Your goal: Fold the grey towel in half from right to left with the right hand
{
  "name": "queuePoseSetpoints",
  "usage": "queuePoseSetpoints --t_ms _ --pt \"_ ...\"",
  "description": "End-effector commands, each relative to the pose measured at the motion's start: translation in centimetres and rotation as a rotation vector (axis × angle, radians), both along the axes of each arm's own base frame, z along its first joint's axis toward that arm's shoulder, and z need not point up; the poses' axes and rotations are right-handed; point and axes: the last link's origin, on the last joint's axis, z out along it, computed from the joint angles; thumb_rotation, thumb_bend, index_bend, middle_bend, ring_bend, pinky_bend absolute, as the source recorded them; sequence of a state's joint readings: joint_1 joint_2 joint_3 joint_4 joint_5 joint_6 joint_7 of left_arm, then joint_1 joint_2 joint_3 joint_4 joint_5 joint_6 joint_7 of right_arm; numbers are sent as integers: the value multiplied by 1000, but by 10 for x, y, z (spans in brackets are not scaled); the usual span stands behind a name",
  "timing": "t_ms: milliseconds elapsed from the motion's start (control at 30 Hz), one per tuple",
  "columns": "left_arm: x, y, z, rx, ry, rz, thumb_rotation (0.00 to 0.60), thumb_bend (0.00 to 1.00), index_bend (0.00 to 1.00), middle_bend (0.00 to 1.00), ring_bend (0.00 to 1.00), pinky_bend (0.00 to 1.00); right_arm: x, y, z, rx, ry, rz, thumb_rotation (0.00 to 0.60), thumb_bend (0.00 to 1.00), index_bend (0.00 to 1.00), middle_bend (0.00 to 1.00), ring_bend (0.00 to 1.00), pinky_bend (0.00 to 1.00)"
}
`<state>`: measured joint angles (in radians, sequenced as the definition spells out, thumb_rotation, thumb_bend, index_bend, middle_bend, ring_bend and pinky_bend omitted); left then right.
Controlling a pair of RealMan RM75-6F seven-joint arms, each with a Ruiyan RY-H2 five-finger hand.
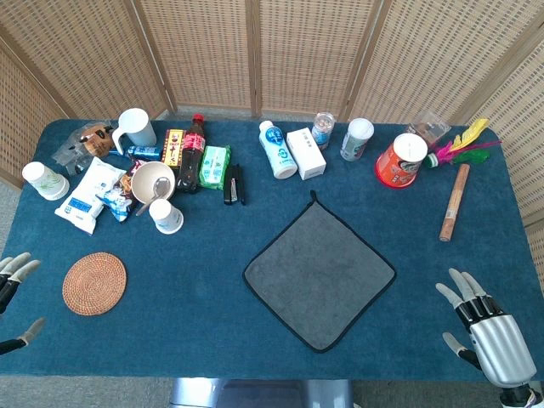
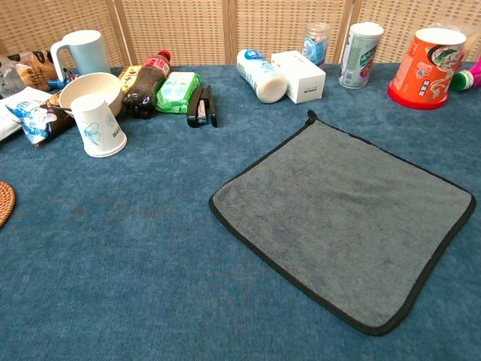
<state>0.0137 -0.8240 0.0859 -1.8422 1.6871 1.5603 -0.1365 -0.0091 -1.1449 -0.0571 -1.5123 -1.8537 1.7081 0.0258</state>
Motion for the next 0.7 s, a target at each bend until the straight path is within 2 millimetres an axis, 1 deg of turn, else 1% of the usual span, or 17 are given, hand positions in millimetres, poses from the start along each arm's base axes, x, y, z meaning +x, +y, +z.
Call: queuePoseSetpoints --t_ms 33,167,300,400,600,633,700 --pt "0 0 0 -2 0 -2 600 353 95 0 0 151 0 0 -1 2 1 0 600 153 156 0 73 364" --pt "1 0 -1 -8 -2 -5 600 353 95 0 0 151 0 -1 -5 14 13 2 600 151 156 0 72 364" --pt "2 0 -1 -12 -12 -5 600 352 95 0 0 151 1 -4 -16 52 37 12 600 151 156 0 73 364" --pt "3 1 2 0 -22 -2 600 353 95 0 0 150 2 -7 -26 79 70 23 600 152 157 0 73 364" --pt "10 0 8 11 -51 -7 600 350 94 0 0 141 7 -16 -36 94 128 59 600 151 157 0 72 360" --pt "11 -1 9 9 -55 -7 600 348 93 0 0 136 8 -17 -37 94 134 63 600 150 157 0 72 350" --pt "13 -2 9 -5 -70 -5 600 341 87 0 0 114 11 -21 -42 98 154 78 600 145 148 0 54 296"
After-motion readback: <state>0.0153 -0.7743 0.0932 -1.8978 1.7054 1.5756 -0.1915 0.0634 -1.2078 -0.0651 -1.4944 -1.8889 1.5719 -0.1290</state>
